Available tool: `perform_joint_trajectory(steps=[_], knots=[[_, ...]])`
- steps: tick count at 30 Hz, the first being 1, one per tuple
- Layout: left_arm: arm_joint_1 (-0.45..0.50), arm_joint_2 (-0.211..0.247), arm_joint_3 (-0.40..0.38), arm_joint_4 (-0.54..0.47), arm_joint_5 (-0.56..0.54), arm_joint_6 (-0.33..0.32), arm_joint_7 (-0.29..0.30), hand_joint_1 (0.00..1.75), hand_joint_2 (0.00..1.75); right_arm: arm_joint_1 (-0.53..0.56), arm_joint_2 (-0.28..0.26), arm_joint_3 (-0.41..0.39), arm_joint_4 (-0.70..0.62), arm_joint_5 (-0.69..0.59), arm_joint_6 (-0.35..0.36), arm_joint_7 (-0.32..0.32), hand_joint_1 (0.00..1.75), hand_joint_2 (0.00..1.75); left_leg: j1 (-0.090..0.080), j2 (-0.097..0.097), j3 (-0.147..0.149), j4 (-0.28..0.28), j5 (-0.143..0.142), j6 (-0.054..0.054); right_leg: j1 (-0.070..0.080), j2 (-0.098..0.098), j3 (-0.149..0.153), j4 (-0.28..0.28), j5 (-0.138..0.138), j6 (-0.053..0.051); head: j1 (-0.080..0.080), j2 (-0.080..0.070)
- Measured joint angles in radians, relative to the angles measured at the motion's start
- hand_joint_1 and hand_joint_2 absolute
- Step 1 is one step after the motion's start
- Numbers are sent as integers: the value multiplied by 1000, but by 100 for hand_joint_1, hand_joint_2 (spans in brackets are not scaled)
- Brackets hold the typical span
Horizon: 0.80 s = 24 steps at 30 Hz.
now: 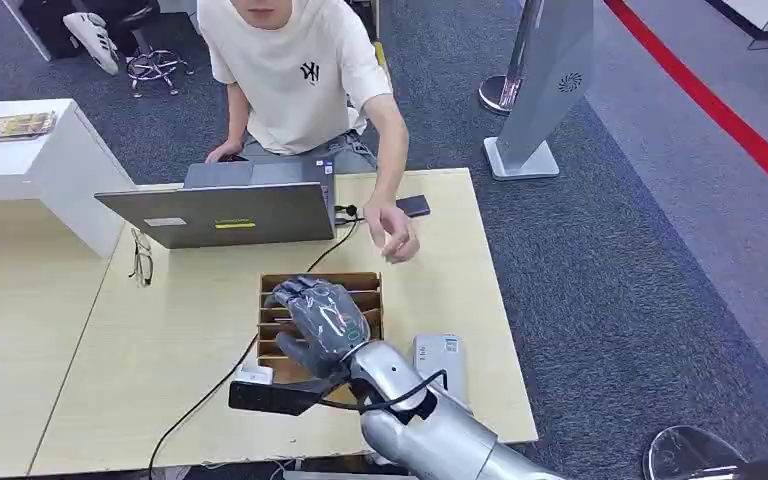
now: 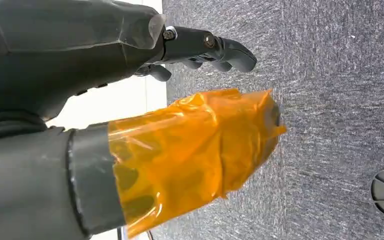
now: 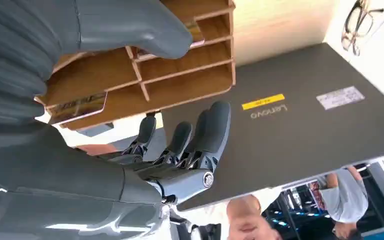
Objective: Pass the card to the sensor for recognition and then transmit it.
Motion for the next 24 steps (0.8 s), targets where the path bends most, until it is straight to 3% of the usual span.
perform_joint_trajectory(steps=[14, 24], knots=[[0, 0, 0, 0, 2, 0, -3, 0, 0, 2, -28, -67, -13, 34, -17, 22, 93, 175, 0, 0, 0, 0, 0, 0, 0, 0, 0, 0, 0, 0, 0, 0], [0, 0, 0, 0, 0, 0, 1, 0, 0, 2, -39, -91, 19, 51, -18, 31, 86, 175, 0, 0, 0, 0, 0, 0, 0, 0, 0, 0, 0, 0, 0, 0]])
